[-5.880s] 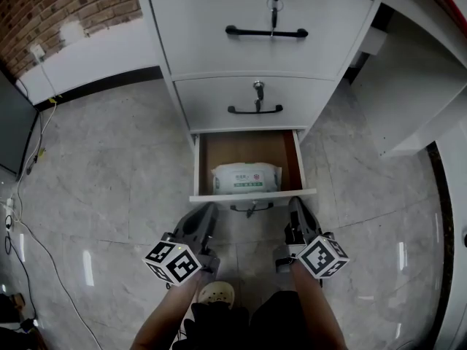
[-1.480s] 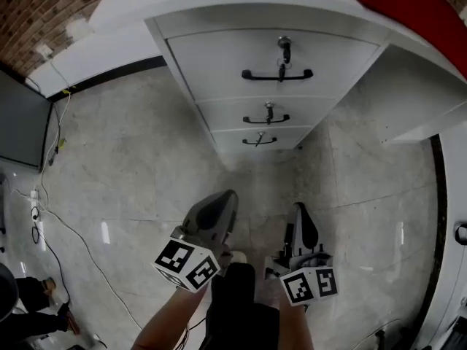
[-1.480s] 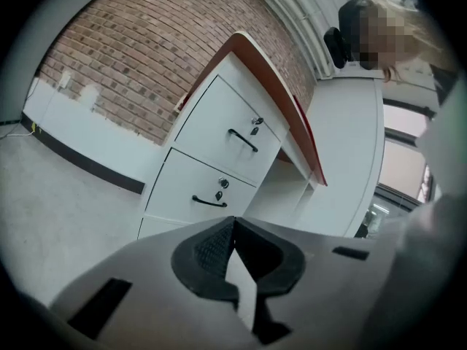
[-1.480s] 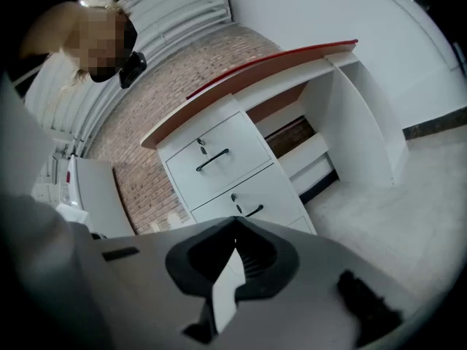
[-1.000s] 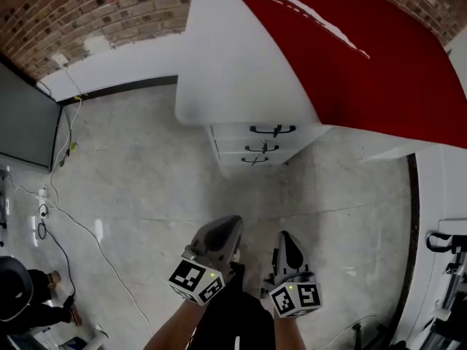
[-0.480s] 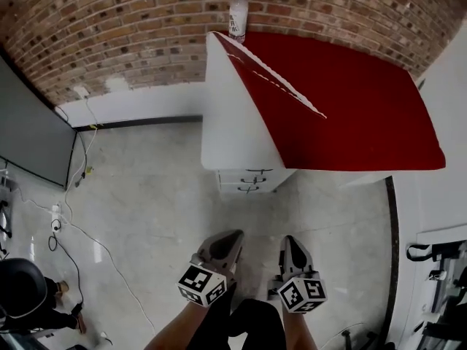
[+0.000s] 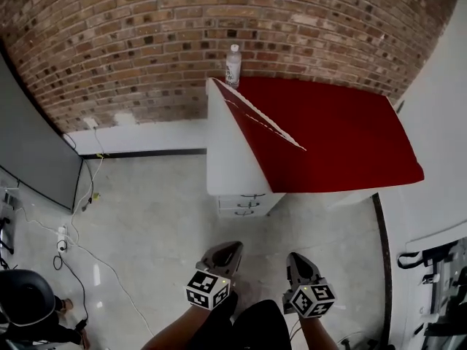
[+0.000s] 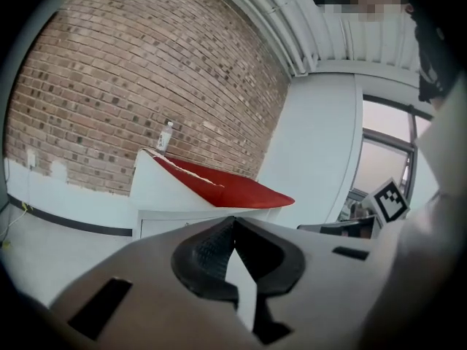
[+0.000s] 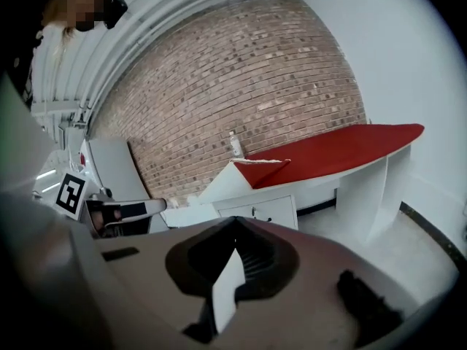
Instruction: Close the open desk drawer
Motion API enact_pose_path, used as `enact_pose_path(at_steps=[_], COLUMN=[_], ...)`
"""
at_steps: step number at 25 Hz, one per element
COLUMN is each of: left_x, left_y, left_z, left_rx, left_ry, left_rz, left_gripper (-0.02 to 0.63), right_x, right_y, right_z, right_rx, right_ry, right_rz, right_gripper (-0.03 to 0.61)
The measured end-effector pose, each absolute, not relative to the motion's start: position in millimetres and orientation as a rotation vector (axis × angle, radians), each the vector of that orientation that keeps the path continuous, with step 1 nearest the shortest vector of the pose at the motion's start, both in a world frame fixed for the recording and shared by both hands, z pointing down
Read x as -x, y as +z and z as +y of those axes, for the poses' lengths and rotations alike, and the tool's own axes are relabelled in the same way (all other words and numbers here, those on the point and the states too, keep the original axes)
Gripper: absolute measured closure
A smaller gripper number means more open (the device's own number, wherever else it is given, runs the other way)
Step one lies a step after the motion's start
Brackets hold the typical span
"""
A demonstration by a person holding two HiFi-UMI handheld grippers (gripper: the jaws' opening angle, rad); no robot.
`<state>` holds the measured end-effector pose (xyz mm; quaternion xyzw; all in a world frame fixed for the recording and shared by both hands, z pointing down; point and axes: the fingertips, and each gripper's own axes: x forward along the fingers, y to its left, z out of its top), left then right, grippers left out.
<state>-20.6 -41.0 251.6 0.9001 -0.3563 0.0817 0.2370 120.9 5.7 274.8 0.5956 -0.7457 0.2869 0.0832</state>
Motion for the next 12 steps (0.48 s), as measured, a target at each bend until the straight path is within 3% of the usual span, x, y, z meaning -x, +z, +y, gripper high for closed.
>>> enact_pose_path(at_steps=[12], left_x=[24], left_y=[208], left_z=[-20], left_rx=[-2.471], left_ry=[0.24], left_rz=[-0.986], left_gripper=[0.604], right_x=[-114], right_y=[224], right_z=[9], right_rx=[-1.718], right_ry=[0.978], right_rz=[-2.404], right_gripper=[0.572])
